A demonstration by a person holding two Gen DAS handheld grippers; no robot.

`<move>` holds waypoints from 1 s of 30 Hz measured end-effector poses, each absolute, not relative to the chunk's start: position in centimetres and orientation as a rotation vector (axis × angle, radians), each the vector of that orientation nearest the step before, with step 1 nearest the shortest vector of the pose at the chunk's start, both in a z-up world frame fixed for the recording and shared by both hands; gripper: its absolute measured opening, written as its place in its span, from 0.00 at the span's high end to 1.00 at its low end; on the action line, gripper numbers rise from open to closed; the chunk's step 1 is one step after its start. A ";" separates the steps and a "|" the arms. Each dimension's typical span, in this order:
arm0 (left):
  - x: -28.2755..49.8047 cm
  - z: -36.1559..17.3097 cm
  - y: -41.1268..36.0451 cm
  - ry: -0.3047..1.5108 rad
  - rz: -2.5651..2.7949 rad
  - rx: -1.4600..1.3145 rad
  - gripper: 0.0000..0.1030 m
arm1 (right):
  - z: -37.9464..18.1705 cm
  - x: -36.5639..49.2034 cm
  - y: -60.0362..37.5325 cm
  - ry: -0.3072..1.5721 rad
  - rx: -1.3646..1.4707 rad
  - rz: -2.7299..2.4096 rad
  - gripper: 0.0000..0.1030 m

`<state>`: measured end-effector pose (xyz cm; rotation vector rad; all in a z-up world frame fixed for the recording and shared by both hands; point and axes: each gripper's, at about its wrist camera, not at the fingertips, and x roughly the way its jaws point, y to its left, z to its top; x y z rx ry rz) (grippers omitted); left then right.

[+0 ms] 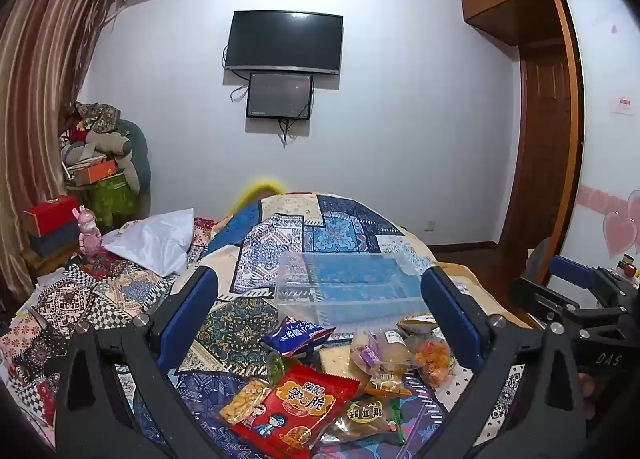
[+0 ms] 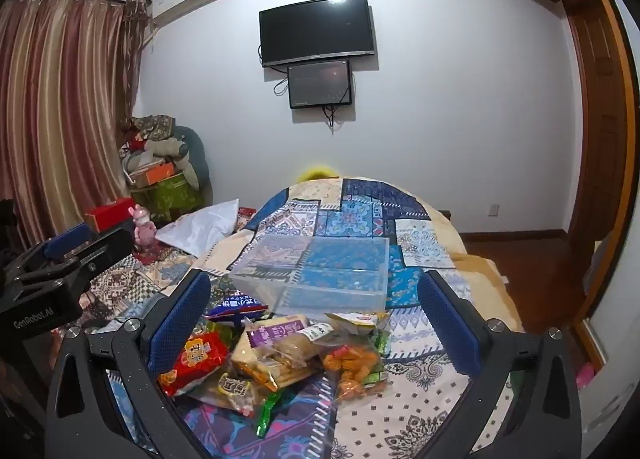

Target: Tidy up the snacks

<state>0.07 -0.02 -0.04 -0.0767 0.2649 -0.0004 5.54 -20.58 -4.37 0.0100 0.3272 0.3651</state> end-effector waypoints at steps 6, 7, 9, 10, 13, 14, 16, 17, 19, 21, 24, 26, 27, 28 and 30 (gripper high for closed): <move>0.1 -0.2 -0.3 0.297 -0.016 -0.069 0.00 | -4.4 5.9 -20.6 0.329 0.001 0.366 0.00; 0.1 -0.3 -0.3 0.303 -0.018 -0.070 0.00 | -4.6 5.5 -20.3 0.328 -0.002 0.366 0.00; 0.1 -0.3 -0.4 0.311 -0.021 -0.071 0.00 | -4.7 5.2 -20.1 0.330 -0.008 0.365 0.00; 0.6 -0.9 -0.1 0.301 -0.006 -0.076 0.00 | -4.7 5.2 -20.3 0.331 -0.009 0.364 0.00; 0.6 -0.8 0.0 0.306 -0.007 -0.078 0.00 | -5.0 5.4 -20.0 0.330 -0.016 0.363 0.00; 0.6 -0.8 0.0 0.308 -0.006 -0.079 0.00 | -5.0 5.4 -20.1 0.331 -0.016 0.364 0.00; 0.6 -0.8 0.1 0.310 -0.006 -0.079 0.00 | -5.1 5.7 -20.3 0.332 -0.014 0.367 0.00; 0.6 -0.7 0.1 0.311 -0.006 -0.078 0.00 | -5.1 5.7 -20.2 0.331 -0.015 0.366 0.00; 0.6 -0.7 0.1 0.312 -0.007 -0.077 0.00 | -5.0 5.6 -20.3 0.332 -0.014 0.366 0.00; 0.5 -0.6 0.1 0.312 -0.008 -0.076 0.00 | -5.0 5.6 -20.3 0.332 -0.013 0.366 0.00; 0.8 -1.2 0.3 0.312 -0.006 -0.073 0.00 | -5.0 5.6 -20.4 0.332 -0.011 0.365 0.00; 0.9 -1.2 0.4 0.314 -0.006 -0.073 0.00 | -5.1 5.6 -20.4 0.331 -0.009 0.365 0.00; 0.9 -1.3 0.5 0.315 -0.006 -0.073 0.00 | -5.0 5.6 -20.4 0.331 -0.010 0.364 0.00; 1.0 -1.3 0.5 0.315 -0.007 -0.074 0.00 | -5.0 5.6 -20.4 0.331 -0.010 0.363 0.00; 0.9 -1.3 0.0 0.314 -0.004 -0.072 0.00 | -5.0 5.7 -20.4 0.331 -0.008 0.363 0.00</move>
